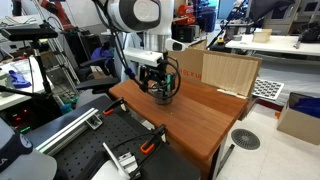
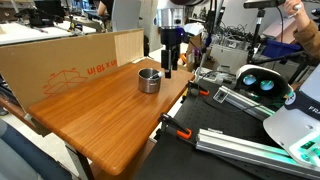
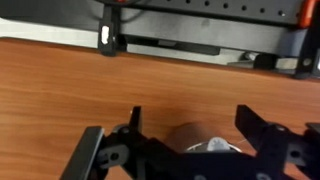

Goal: Take the marker out of the pot and put it on the right side of the table

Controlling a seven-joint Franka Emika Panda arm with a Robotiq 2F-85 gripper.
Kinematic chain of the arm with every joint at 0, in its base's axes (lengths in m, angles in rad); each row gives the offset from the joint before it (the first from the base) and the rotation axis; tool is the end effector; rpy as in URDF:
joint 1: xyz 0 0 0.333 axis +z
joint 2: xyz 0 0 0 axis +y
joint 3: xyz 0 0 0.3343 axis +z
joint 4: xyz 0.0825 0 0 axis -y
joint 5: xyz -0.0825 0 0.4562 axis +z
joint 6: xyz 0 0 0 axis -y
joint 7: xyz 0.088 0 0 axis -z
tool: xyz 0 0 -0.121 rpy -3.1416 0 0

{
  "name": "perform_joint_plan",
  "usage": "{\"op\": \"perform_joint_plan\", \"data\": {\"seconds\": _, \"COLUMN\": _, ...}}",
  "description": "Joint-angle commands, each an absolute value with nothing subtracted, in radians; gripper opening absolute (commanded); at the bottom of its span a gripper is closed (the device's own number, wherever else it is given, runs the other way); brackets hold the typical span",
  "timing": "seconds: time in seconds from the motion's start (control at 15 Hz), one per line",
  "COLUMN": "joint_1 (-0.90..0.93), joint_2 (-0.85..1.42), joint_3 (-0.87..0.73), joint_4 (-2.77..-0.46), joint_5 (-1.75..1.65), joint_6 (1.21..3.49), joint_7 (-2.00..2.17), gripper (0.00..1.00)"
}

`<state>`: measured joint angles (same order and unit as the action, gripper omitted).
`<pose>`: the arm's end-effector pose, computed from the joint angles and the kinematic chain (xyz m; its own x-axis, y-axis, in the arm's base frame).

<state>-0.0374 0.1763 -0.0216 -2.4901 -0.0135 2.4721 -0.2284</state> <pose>0.4840 -0.0292 0.1440 0.9651 0.1797 -0.1904 0.1765 -0.9837 -0.0340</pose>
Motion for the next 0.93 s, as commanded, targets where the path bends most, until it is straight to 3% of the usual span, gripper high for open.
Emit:
{"op": "perform_joint_plan", "data": {"seconds": 0.0, "joint_1": -0.042, "joint_2": 0.217, "joint_3": 0.007, "joint_4": -2.446, "joint_5": 0.019, "joint_6": 2.485, "joint_7": -0.257, "gripper": 1.00}}
{"op": "perform_joint_plan", "data": {"seconds": 0.87, "joint_1": -0.056, "joint_2": 0.198, "joint_3": -0.005, "joint_4": -2.405, "joint_5": -0.004, "joint_6": 2.409, "joint_7": -0.242, "gripper": 1.00}}
